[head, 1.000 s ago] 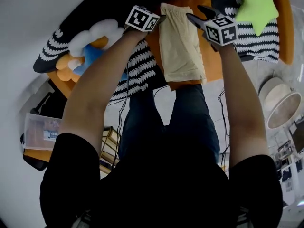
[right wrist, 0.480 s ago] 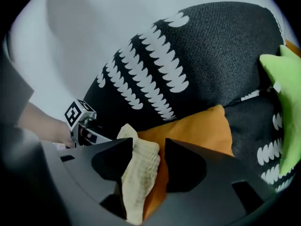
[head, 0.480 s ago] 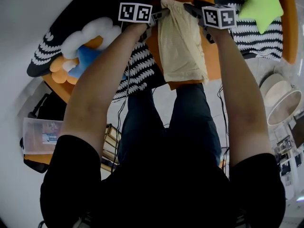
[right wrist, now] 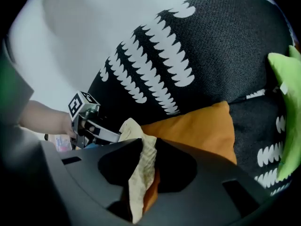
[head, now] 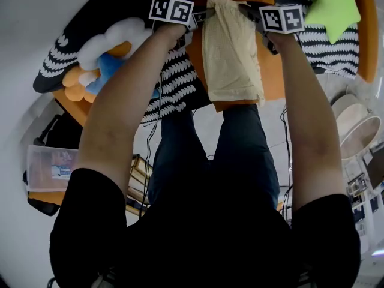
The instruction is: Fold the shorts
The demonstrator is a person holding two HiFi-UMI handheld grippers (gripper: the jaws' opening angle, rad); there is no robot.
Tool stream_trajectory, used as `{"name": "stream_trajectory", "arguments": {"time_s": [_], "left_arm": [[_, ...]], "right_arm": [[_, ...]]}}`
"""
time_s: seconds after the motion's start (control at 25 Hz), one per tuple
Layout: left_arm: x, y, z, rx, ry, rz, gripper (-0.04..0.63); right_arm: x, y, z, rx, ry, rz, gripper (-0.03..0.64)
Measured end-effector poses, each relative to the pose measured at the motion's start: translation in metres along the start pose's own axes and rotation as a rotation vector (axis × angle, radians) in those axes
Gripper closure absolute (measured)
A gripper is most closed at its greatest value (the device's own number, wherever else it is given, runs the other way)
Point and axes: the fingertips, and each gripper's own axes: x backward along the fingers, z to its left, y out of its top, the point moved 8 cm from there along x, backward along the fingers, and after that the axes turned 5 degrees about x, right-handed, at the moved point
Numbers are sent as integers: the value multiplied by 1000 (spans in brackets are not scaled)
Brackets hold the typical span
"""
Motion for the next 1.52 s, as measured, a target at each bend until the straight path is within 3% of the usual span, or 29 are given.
{"name": "stream_trajectory", "arguments": {"time_s": [0.16, 0.56, 1.16, 1.52], "left_arm": [[4, 2, -10, -118, 6, 16, 545], [44, -23, -59, -533, -5, -20, 549], [66, -96, -101, -998, 112, 49, 552], [58, -162, -117, -1201, 101, 153, 557]], "right_arm": [[7, -1, 2, 31, 6, -21, 536], [49, -16, 36, 225, 64, -171, 546], [97, -60, 115, 644, 24, -138, 546], [116, -120, 161, 849, -42, -98, 547]]}}
